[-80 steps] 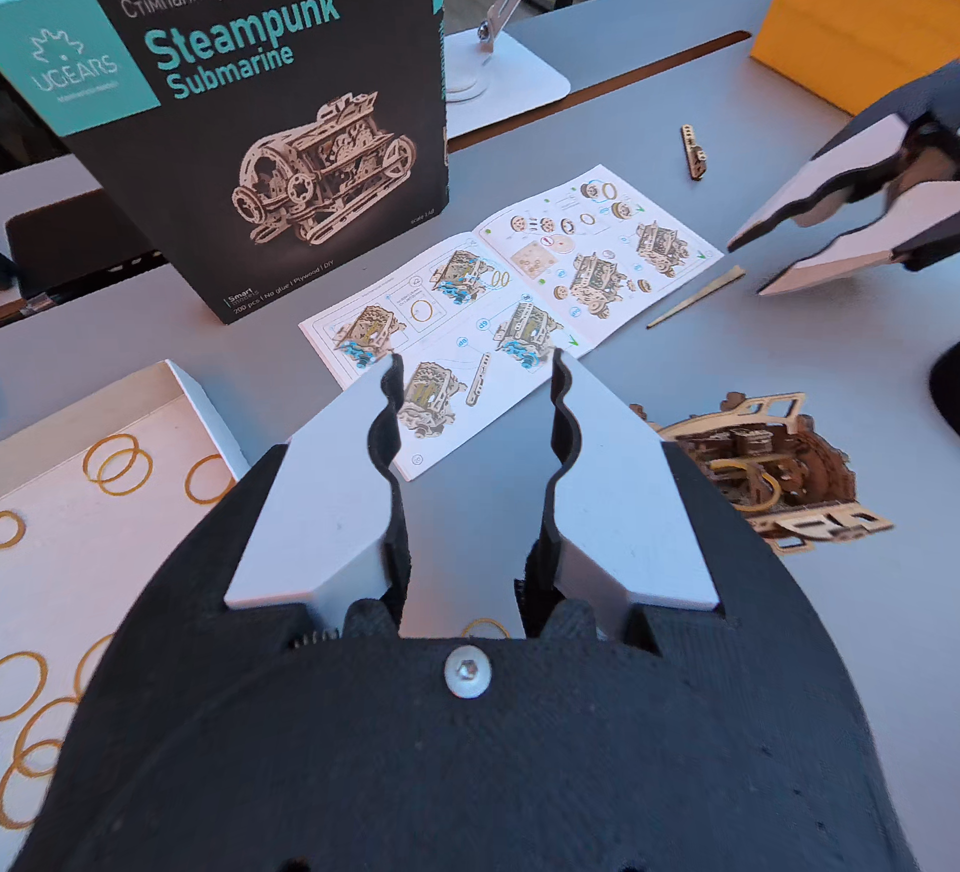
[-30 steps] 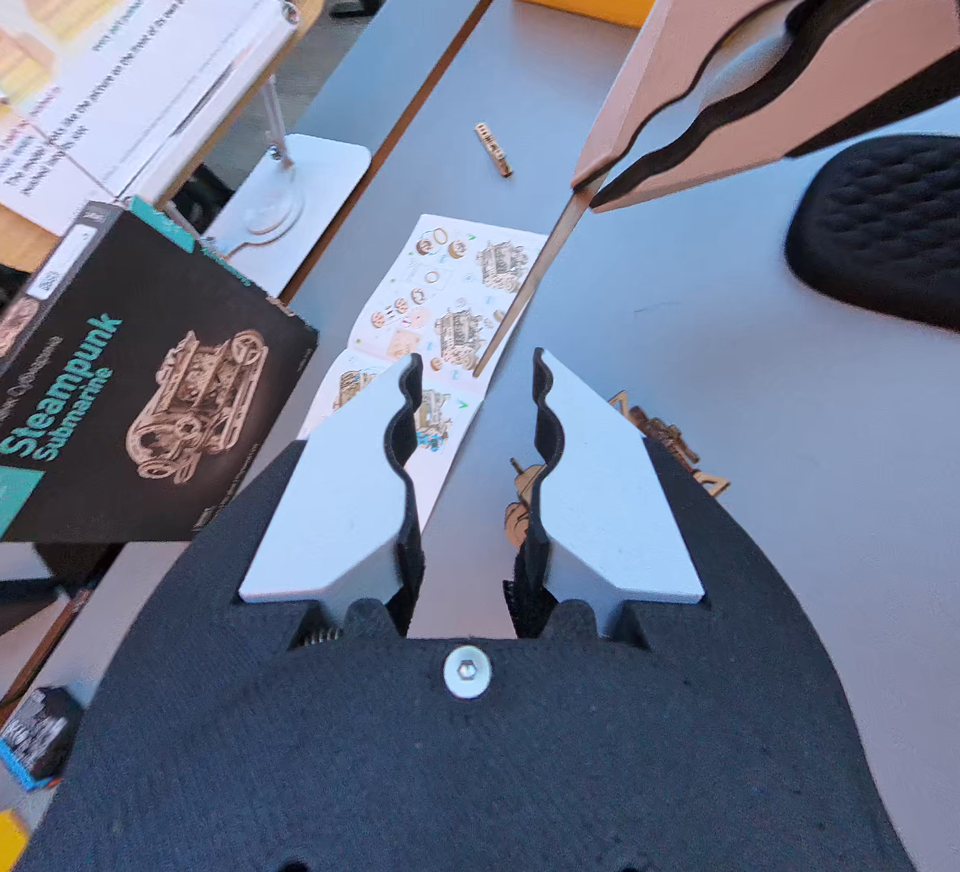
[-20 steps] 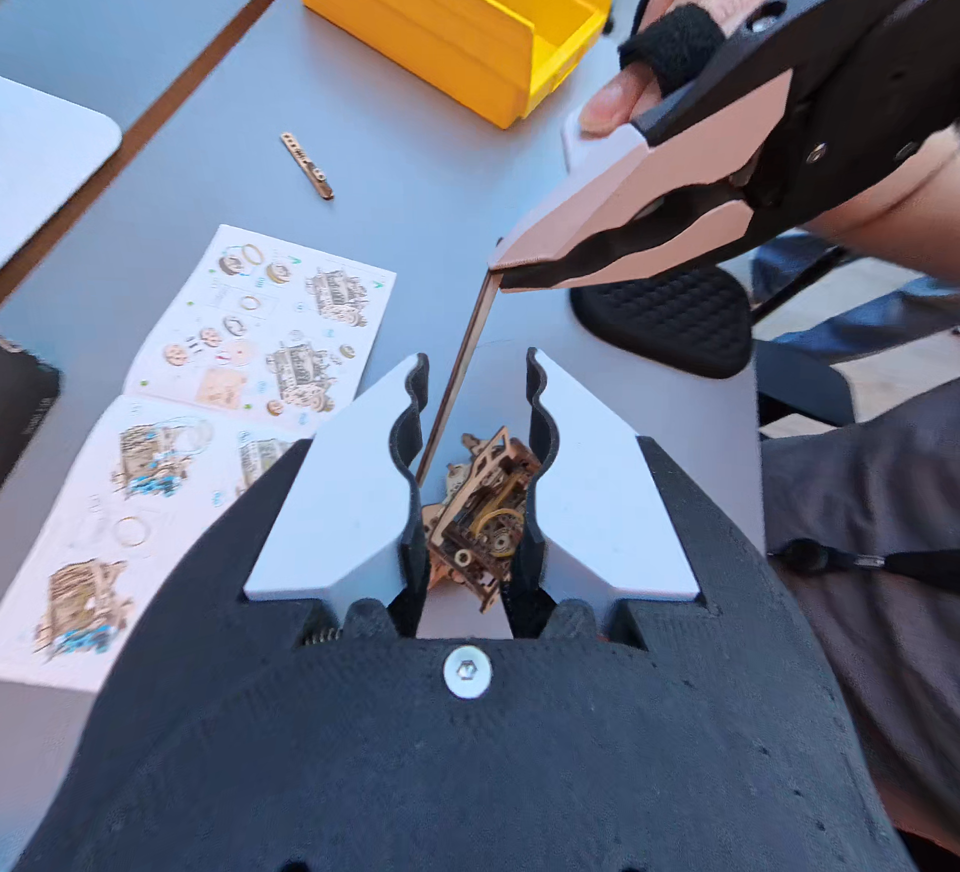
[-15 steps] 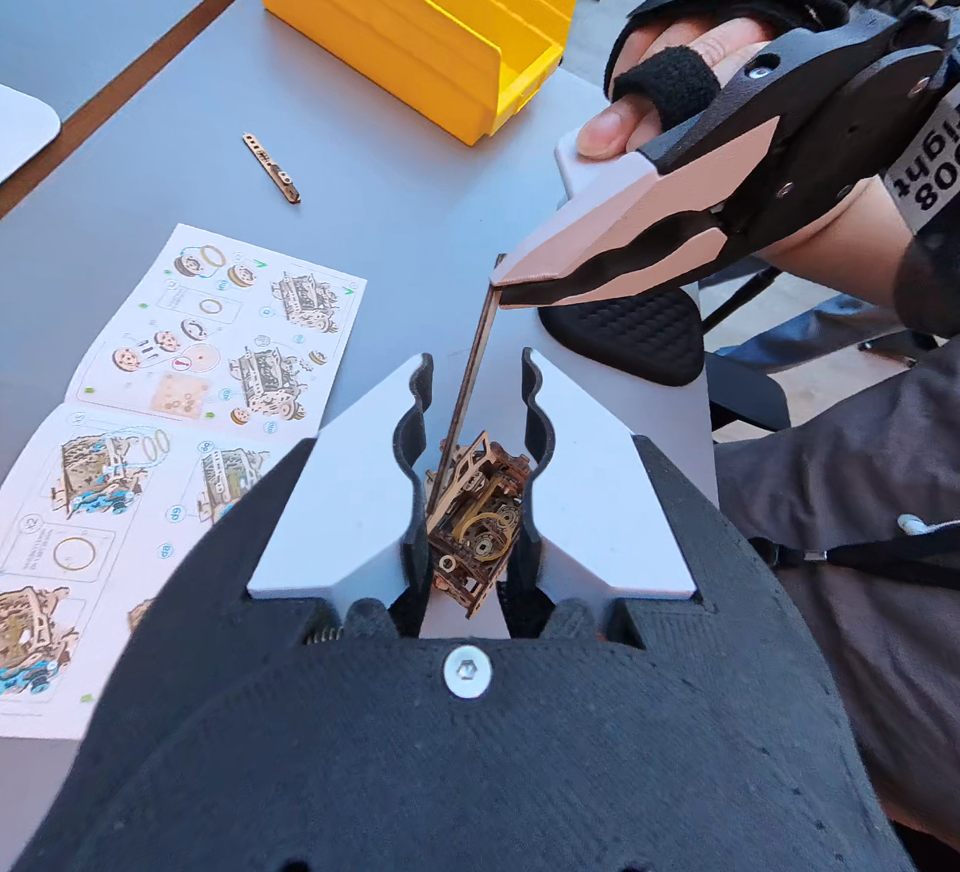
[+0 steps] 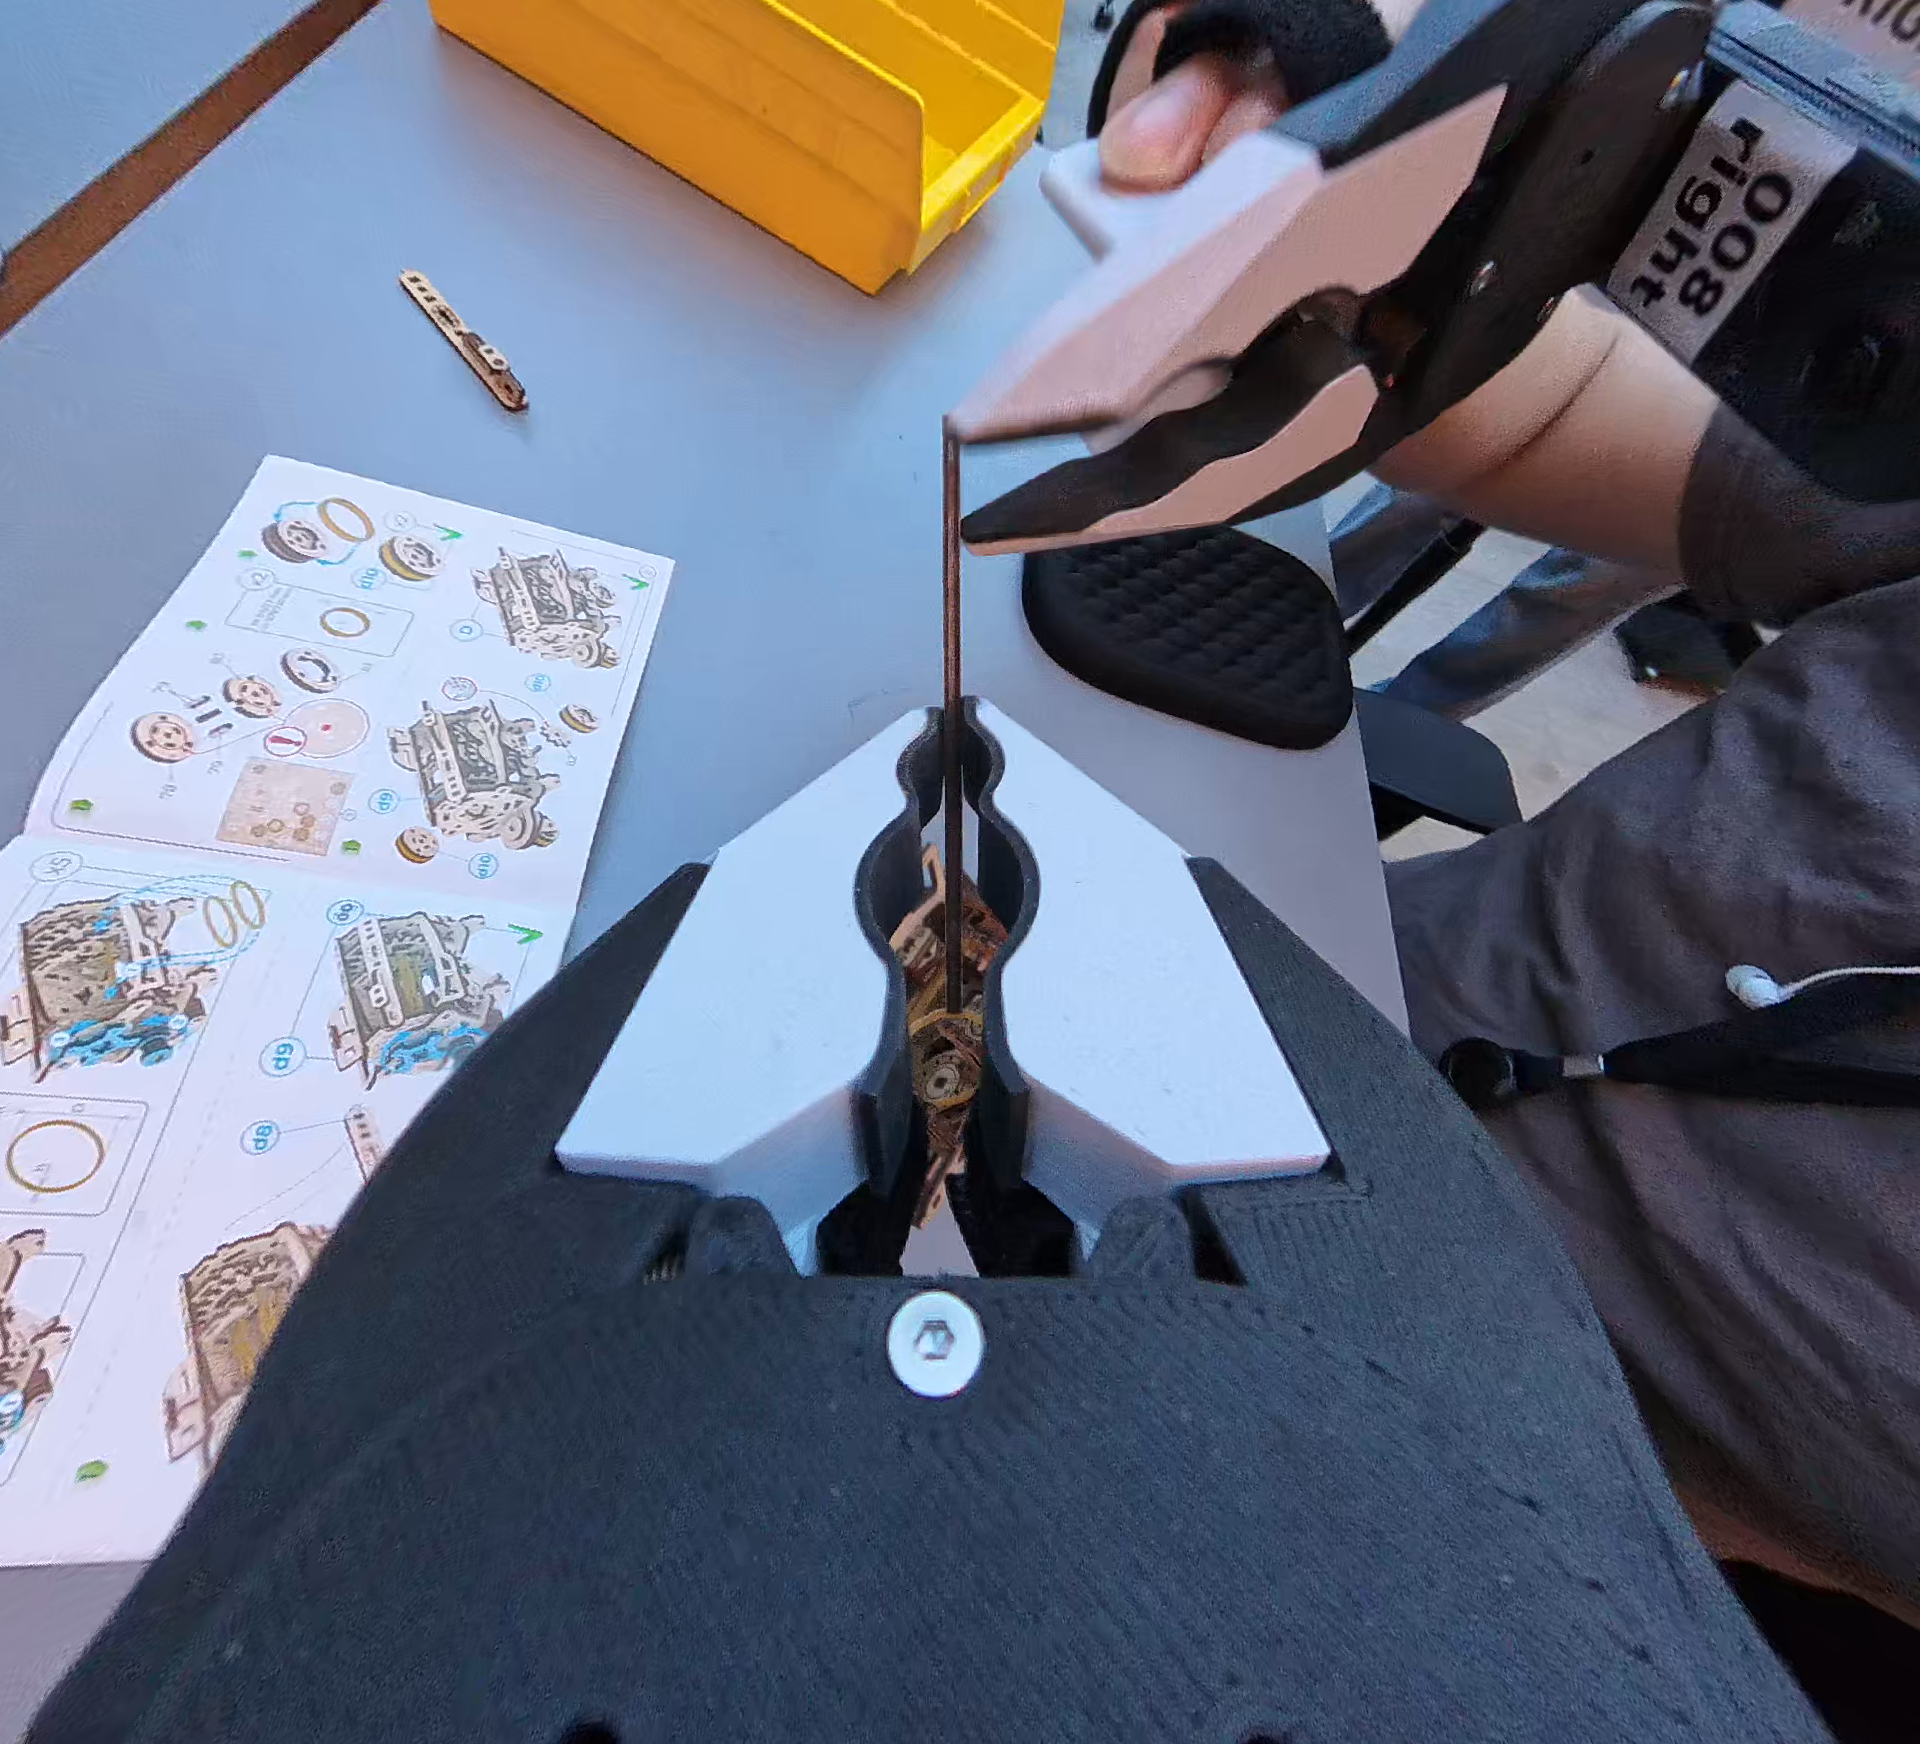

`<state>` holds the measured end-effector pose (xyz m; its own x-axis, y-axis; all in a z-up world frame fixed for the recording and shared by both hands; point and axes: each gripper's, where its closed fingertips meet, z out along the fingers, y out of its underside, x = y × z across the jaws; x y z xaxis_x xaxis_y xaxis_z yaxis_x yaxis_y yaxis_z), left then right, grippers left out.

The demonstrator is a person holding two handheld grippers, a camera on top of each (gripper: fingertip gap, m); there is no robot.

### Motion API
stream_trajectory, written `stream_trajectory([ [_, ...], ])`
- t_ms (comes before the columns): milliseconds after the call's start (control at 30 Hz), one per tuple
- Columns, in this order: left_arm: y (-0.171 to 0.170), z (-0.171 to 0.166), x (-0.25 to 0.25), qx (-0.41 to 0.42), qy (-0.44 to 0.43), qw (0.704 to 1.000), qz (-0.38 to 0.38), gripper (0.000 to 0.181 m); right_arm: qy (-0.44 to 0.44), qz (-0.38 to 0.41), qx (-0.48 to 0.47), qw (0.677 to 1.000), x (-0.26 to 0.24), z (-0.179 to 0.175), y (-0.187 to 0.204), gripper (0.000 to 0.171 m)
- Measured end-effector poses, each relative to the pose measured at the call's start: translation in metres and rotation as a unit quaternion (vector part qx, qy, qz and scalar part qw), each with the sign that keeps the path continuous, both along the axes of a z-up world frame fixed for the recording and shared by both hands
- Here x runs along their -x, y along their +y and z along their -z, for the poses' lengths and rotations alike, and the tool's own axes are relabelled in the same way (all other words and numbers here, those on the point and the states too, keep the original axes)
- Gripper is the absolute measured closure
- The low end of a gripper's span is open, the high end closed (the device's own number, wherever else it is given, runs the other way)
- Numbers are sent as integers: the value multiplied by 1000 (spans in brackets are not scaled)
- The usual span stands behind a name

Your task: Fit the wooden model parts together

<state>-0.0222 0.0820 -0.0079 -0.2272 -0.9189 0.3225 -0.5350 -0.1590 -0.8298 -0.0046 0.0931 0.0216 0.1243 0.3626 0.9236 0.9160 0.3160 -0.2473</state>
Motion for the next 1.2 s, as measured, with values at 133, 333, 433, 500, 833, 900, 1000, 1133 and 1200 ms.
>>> stream_trajectory([
  [133,3,-11,5,-35,-43,998,-19,181,257,-25,87,962,-13,-32,-10,125],
  [333,-11,-17,7,-89,-45,995,13,181,455,-148,394,784,15,-5,-19,130],
  [433,-17,-15,9,-96,-29,995,26,181,417,-155,400,802,28,3,-23,153],
  [500,-19,-13,10,-100,-21,994,31,181,402,-154,404,807,32,5,-24,159],
  [833,-19,-13,9,-105,-21,994,36,181,436,-161,424,777,35,1,-21,163],
  [900,-20,-14,8,-102,-19,994,39,181,433,-169,427,776,36,3,-22,170],
  [1000,-20,-13,8,-99,-20,994,40,181,428,-172,423,780,35,4,-23,171],
  [1133,-11,-9,14,-110,-26,993,17,171,442,-169,410,779,28,-1,-21,171],
  [1200,-13,-12,15,-98,-42,994,22,181,447,-173,410,776,25,-3,-22,171],
])
